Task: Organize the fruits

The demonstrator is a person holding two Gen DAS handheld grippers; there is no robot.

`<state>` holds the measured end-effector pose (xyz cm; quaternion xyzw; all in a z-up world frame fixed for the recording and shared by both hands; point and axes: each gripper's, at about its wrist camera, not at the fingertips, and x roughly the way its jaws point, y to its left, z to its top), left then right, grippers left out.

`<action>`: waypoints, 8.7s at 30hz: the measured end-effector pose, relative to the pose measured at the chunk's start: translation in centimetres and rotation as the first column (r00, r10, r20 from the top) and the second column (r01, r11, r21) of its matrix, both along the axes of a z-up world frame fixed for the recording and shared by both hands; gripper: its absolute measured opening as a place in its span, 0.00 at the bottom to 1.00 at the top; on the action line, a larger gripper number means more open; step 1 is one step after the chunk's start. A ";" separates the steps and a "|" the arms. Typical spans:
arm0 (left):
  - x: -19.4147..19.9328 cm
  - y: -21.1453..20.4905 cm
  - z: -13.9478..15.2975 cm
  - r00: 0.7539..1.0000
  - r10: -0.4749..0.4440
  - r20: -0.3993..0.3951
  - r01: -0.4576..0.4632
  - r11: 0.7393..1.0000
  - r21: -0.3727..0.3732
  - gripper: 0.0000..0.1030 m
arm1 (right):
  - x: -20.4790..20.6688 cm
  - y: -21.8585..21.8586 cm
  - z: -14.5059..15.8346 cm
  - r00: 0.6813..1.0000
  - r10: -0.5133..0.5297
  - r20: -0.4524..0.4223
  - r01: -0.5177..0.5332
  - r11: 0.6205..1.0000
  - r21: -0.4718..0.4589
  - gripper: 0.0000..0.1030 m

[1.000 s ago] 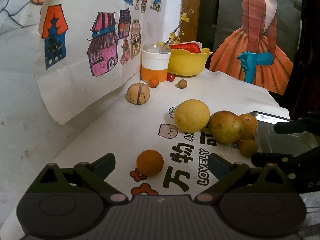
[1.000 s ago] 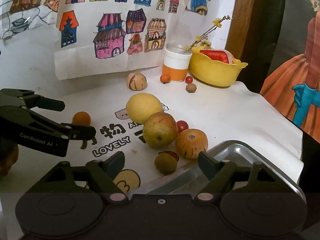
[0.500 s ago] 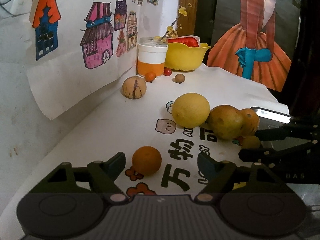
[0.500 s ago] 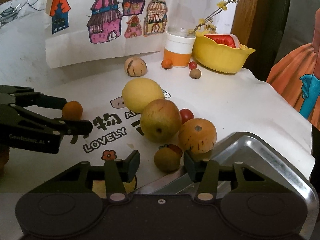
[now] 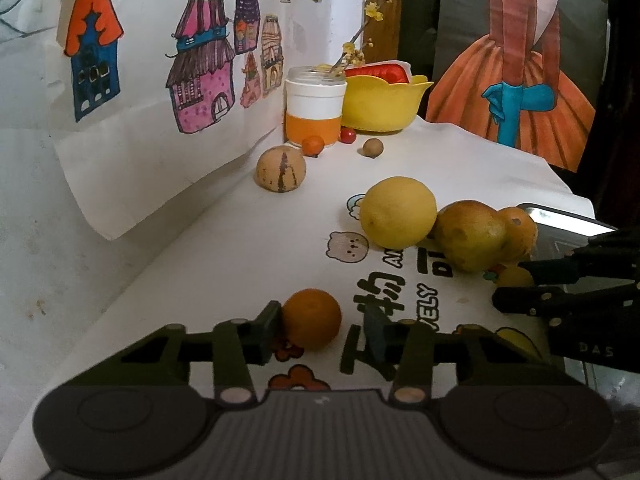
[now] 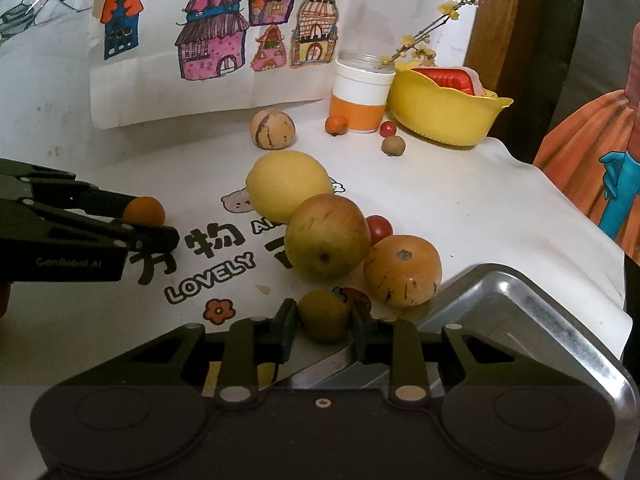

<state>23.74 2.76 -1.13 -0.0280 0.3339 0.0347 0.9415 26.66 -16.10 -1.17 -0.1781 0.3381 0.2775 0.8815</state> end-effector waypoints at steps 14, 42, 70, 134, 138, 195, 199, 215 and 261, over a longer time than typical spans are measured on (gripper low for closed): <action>-1.0 -0.7 0.2 1.000 0.000 -0.009 0.000 1.000 -0.016 0.33 | -2.0 -0.1 0.7 0.999 0.037 -0.012 -0.036 0.999 0.036 0.30; -5.3 -9.9 2.0 0.969 -0.242 0.047 0.245 0.966 -0.086 0.33 | -11.6 -9.2 2.7 0.984 -0.174 0.034 0.169 0.979 0.115 0.30; -7.9 -15.6 0.6 0.913 -0.408 0.013 0.406 0.903 -0.141 0.33 | -17.4 -13.6 1.9 0.946 -0.321 0.044 0.317 0.944 0.091 0.30; -7.6 -6.9 3.2 0.987 -0.088 0.133 0.107 0.984 -0.145 1.00 | -14.1 -8.1 4.0 0.964 -0.237 0.121 0.217 0.964 0.156 0.99; -7.1 -5.5 3.1 0.992 -0.052 0.117 0.067 0.989 -0.134 1.00 | -12.9 -6.8 4.6 0.972 -0.196 0.128 0.176 0.973 0.150 0.99; 7.2 0.1 1.6 0.999 -0.001 0.036 0.008 0.981 -0.192 0.99 | 0.6 4.1 1.0 0.969 0.118 0.219 -0.086 0.985 -0.150 0.74; 7.8 -0.2 1.4 0.999 -0.002 0.044 0.011 0.979 -0.205 0.99 | 0.4 4.5 0.5 0.963 0.129 0.236 -0.087 0.980 -0.181 0.73; 9.1 0.1 0.4 1.000 -0.017 0.013 0.020 0.955 -0.295 0.79 | 0.9 5.0 -0.7 0.960 0.140 0.241 -0.087 0.972 -0.218 0.60; 5.3 0.5 1.4 0.999 -0.028 -0.029 0.012 0.893 -0.450 0.59 | -3.2 2.2 1.5 0.967 0.107 0.233 -0.086 0.991 -0.099 0.53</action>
